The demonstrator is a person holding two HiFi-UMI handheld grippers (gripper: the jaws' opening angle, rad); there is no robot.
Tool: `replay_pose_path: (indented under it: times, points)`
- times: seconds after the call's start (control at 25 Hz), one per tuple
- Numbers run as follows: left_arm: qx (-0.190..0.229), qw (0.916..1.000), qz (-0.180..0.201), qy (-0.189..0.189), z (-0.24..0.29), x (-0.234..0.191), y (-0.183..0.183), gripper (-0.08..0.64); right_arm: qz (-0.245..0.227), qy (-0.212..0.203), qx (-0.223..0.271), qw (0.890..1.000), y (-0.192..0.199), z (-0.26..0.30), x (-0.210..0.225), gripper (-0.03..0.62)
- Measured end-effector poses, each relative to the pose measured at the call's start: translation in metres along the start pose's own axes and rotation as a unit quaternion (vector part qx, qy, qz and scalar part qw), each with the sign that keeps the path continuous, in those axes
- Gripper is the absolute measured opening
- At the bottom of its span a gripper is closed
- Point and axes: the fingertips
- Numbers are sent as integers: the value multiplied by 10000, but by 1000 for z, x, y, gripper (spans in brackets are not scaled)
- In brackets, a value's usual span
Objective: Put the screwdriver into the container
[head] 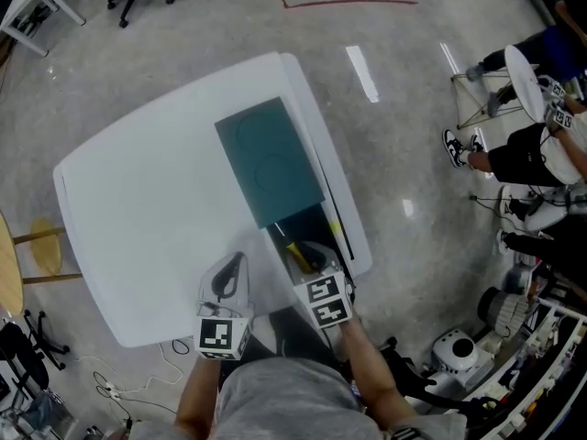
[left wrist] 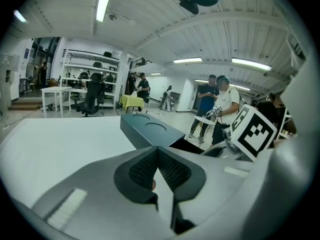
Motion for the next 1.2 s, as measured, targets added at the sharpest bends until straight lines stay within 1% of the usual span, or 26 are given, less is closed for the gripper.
replay_pose_path:
  times: [0.16,0.36,0.64,0.72,0.84,0.96,1.2]
  points:
    - [116,9999,91,39,-5,5,-10,11,7,42,316,9995,-13,-16,0,124]
    - [278,9994,173,88,-16,15,-23,12,62,24,870,9962,-34,-42,-1,150]
    - [630,9965,480,249,-44,43,-58,12,33,212,1735,9846,-63,-104,-12,149]
    - [752,9953,566,232,-54,49,-71,12,12,288,1978,9798,-70,-125,-14,146]
    - [1051,9918,678,249,-63,52,-90,12,-25,450,2406,9696,-85,-149,-12,140]
    - [1254,9889,758,229,-77,57,-105,12,-33,584,2758,9594,-92,-175,-13,134]
    - [1575,9828,946,184,-106,72,-131,12,-50,761,3224,9435,-96,-221,-18,120]
Point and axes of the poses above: the fingertips, and each gripper's own axes: z forward along the fingers, x to its right, y out of its underside, and after that the axes turned 2 degrees about x, right-handed
